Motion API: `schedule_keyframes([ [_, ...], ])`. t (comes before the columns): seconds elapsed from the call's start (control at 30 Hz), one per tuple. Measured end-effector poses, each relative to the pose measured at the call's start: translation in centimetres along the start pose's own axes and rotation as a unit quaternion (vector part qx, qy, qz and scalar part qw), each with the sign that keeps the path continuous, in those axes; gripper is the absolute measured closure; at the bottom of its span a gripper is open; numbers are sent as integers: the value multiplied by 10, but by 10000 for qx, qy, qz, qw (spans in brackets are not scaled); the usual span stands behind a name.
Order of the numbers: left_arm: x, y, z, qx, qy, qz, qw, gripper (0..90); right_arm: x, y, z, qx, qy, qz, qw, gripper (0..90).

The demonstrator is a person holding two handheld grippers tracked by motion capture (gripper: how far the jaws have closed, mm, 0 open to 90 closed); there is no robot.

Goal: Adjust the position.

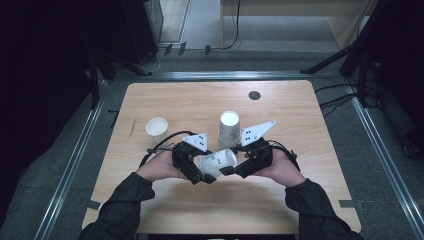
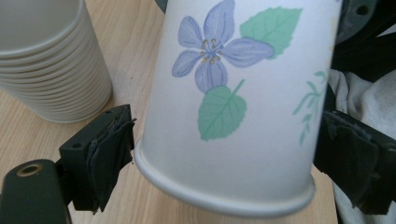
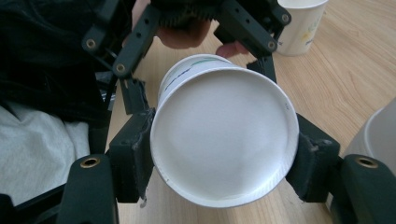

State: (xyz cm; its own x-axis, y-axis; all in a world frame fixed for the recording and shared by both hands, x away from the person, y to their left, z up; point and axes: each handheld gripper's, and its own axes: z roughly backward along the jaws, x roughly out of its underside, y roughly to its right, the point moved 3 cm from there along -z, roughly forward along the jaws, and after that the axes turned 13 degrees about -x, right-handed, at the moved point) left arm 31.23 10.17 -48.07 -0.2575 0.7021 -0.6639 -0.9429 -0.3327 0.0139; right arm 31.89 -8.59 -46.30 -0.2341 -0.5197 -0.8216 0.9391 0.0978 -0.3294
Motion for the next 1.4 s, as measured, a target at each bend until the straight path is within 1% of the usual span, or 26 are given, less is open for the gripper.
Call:
schedule_keyframes([
  [0.03,0,1,-1,19,-9,-6,10000,91,-1,0,0,-12,6,-1,10000,343],
  [0.1,0,1,-2,-27,-28,-65,10000,93,-2,-1,-1,-35,36,36,10000,343],
  [0.13,1,1,-3,-21,0,-56,10000,121,-2,-1,-1,-49,40,39,10000,343],
  [0.17,1,1,-3,-43,9,-55,10000,134,-2,-2,-1,-60,51,42,10000,343],
  [0.2,1,1,-4,-119,3,-84,9999,135,-2,-2,0,-67,50,34,10000,343],
  [0.27,2,1,-4,-93,34,-44,9999,147,-2,-1,0,-60,53,36,10000,343],
  [0.3,3,1,-3,-117,41,-59,9999,150,-2,-1,0,-58,48,32,10000,343],
  [0.33,3,1,-3,-88,40,-90,9999,165,-2,-1,0,-39,47,37,10000,343],
  [0.4,3,2,-1,-105,91,-143,9998,212,-2,-1,0,-31,44,21,10000,344],
  [0.5,3,2,-1,-118,97,-156,9998,226,-2,-1,0,-24,48,34,10000,345],
  [0.57,4,1,0,-161,102,-221,9996,235,-2,-1,0,-25,46,59,10000,347],
  [0.7,4,0,3,-113,148,-197,9996,245,-2,-1,-1,-30,50,93,9999,342],
  [0.77,3,0,5,-83,171,-198,9996,248,-2,-2,-1,-34,56,105,9999,322],
  [0.83,2,0,8,-89,216,-201,9995,252,-2,-3,-3,-44,38,135,9999,283],
  [0.93,2,-2,13,-50,310,-138,9994,258,-2,-2,-5,40,-19,122,9999,245],
  [1.07,1,-6,21,-177,206,-145,9995,258,-1,-1,-4,138,-26,95,9999,238],
  [1.1,1,-7,23,-169,214,-118,9996,258,0,-1,-3,162,-44,88,9998,238],
  [1.13,1,-8,25,-193,197,-135,9995,258,0,-1,-2,183,-40,111,9998,239],
  [1.17,0,-8,27,-220,159,-166,9995,258,1,-1,-2,204,-48,90,9997,238],
  [1.2,0,-9,29,-200,116,-154,9996,258,2,0,-2,223,-72,93,9997,240],
  [1.27,-1,-11,32,-308,64,-191,9993,258,5,1,-2,253,-117,64,9996,241],
  [1.37,-4,-12,36,-346,-49,-268,9990,258,7,0,-3,306,-178,53,9994,242],
  [1.4,-4,-12,36,-394,-91,-308,9987,258,8,0,-2,304,-175,60,9994,242],
])
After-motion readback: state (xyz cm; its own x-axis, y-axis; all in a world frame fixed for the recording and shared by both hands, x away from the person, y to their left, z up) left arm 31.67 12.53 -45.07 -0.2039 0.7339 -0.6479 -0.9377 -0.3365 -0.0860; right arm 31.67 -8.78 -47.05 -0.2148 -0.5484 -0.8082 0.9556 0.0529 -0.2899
